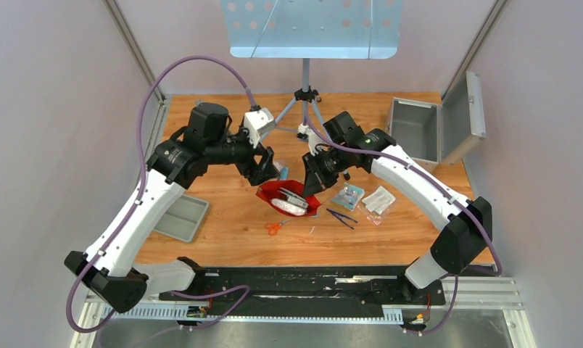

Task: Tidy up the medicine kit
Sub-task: Adjust the medicine pouch.

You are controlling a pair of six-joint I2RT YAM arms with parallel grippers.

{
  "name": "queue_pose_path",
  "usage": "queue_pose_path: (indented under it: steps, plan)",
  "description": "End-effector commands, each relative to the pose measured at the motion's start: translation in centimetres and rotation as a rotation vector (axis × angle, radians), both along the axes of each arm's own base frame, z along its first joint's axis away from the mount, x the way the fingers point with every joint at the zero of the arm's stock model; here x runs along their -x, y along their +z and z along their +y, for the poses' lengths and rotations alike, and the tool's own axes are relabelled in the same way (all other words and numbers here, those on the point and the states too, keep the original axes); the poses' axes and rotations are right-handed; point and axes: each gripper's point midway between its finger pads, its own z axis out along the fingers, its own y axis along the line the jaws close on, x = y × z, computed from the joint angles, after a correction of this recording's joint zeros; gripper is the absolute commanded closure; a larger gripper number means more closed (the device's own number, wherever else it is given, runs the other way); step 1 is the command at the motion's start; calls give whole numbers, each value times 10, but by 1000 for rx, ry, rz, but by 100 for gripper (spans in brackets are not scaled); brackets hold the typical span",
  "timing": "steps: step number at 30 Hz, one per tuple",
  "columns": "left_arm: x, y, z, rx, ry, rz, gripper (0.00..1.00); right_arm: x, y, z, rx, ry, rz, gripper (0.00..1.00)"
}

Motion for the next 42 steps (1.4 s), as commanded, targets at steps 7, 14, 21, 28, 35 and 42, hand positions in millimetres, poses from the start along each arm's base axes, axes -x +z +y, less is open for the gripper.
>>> queue_pose_path:
  steps: [7, 14, 21, 28, 35, 42]
  plan:
    - [17, -22, -41, -3, -222, -135, 0, -5, 18, 4, -68, 40, -7, 100]
    - [6, -43, -50, -51, -218, -107, 2, -4, 20, 5, -75, 41, 3, 100]
    - [0, -68, -57, -104, -234, -23, 14, -2, 20, 4, -77, 42, 7, 100]
    - [-1, -79, -56, -124, -227, 1, 27, -2, 18, 2, -69, 35, 5, 100]
    - [-1, -81, -54, -130, -222, -1, 51, -3, 18, 0, -67, 24, 5, 100]
    - [1, -89, -53, -140, -223, 28, 67, -5, 22, -3, -75, 13, 0, 100]
